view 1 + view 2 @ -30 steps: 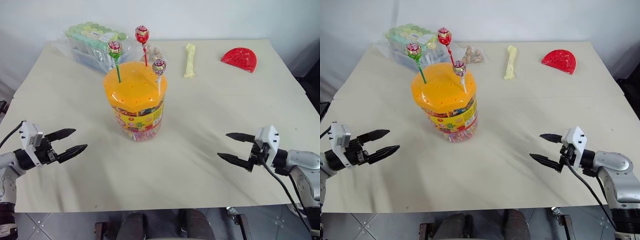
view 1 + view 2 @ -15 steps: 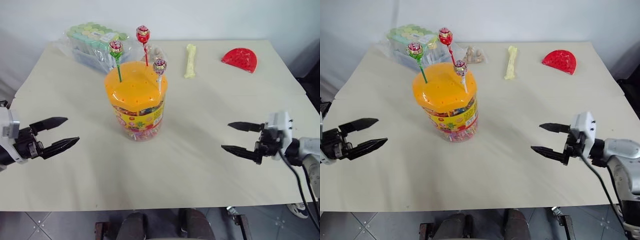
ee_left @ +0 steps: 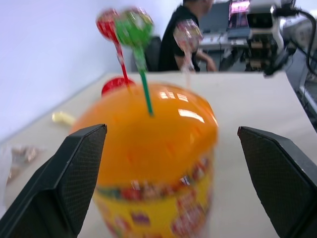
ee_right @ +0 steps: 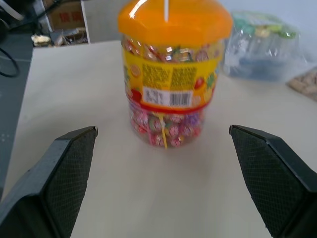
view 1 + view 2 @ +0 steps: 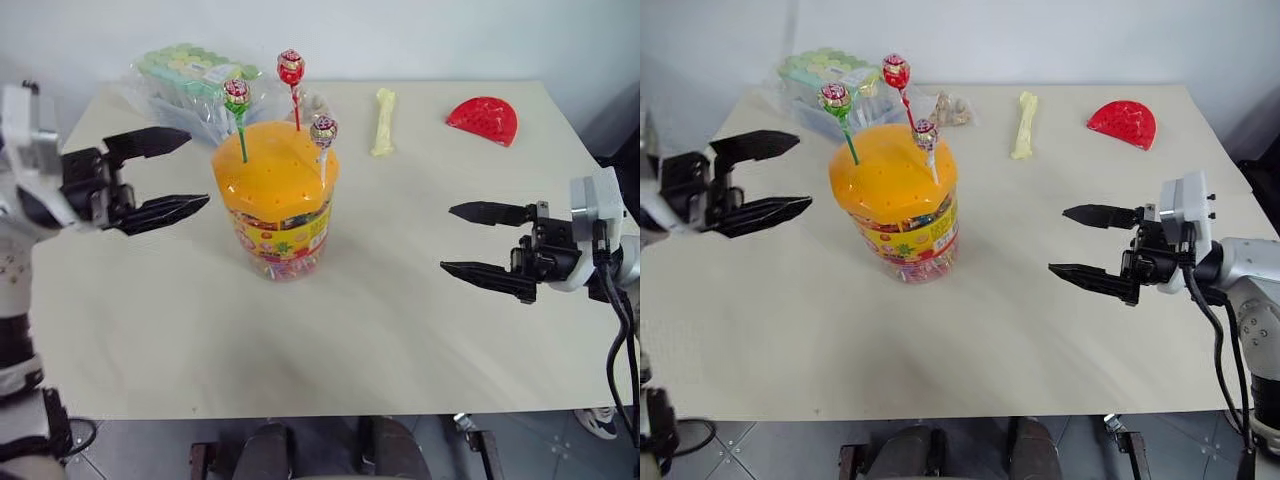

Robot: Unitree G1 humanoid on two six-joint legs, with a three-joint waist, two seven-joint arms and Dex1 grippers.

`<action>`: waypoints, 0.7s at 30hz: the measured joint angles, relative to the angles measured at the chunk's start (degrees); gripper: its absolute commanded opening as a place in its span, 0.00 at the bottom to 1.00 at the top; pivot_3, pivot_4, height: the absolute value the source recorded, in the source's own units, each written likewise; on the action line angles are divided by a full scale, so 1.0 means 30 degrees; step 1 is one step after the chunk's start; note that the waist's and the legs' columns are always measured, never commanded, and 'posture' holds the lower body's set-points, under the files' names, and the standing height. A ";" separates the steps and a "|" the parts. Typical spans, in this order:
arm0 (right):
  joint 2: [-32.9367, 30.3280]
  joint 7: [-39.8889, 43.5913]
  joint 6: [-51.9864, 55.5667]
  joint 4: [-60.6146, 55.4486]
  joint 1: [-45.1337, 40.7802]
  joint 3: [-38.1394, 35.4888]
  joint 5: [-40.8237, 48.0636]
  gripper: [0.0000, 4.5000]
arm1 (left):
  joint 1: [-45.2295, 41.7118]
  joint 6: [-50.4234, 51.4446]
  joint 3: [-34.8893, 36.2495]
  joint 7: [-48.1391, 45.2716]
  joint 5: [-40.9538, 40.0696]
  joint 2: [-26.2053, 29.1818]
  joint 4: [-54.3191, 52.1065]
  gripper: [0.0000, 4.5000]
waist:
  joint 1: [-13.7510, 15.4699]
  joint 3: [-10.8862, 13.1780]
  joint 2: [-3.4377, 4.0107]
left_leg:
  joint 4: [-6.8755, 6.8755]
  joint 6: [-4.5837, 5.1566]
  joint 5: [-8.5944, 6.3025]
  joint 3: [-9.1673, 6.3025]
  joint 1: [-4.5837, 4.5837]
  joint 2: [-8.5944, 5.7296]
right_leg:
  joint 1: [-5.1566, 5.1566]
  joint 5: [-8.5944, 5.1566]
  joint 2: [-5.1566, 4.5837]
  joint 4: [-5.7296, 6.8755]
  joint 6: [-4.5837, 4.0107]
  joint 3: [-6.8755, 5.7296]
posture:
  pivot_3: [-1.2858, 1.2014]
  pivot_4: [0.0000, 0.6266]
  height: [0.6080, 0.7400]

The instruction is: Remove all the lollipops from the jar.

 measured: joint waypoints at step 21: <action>0.0980 -0.4033 0.1120 -0.2162 -0.0198 -0.1273 0.2293 1.00 | -0.7322 -0.2620 -0.3972 -0.2732 0.3954 -0.3826 0.7664 0.33 | 0.0097 0.0040 -0.0081 | 0.0136 0.0041 -0.0003 0.0023 -0.0196 -0.0019 | -0.0168 0.0035 0.0005 0.0063 0.0056 0.0051 | 0.52 0.24 1.00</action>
